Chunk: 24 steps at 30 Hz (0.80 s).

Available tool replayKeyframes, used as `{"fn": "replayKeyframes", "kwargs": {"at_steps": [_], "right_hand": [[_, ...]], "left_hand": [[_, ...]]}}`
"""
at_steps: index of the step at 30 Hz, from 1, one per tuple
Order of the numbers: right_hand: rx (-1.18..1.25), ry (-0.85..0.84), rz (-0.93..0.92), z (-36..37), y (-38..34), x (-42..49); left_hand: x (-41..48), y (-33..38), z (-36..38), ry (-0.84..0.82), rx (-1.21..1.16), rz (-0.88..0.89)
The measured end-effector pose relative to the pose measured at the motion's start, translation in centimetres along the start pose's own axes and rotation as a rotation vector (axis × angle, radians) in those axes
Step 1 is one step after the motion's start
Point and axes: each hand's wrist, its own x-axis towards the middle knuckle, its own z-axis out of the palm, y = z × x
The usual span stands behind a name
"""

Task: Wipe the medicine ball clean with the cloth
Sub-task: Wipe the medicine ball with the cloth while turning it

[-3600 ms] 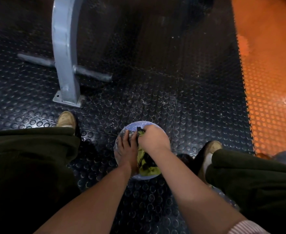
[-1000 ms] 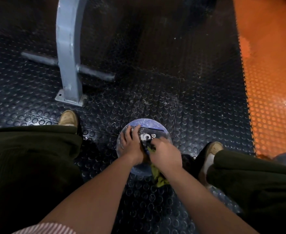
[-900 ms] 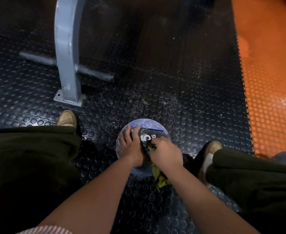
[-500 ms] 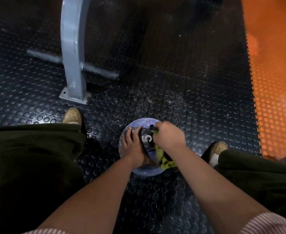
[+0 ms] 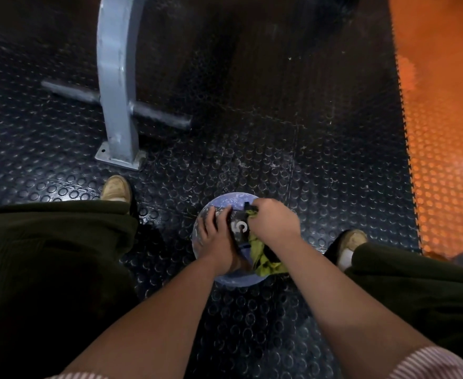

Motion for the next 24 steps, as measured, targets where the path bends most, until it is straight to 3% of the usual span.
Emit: {"fn": "replayKeyframes", "kwargs": {"at_steps": [4,9,13,18,24], "right_hand": [[0.037,0.000,0.115,-0.7,2.1,0.1],[0.018,0.021,0.011,0.3,-0.8,0.9],[-0.029,0.001,-0.031,0.0,-0.7,0.9],[0.018,-0.043,0.114,-1.1,2.3,0.0],[-0.079,0.004,-0.051,-0.1,-1.2,0.9]], "left_hand": [[0.3,0.2,0.1,-0.015,0.031,0.031],[0.4,0.3,0.5,0.007,0.071,-0.031],[0.4,-0.3,0.6,0.052,-0.033,0.011],[0.4,0.0,0.5,0.029,-0.023,0.032],[0.0,-0.3,0.9,0.077,0.012,0.010]]}}
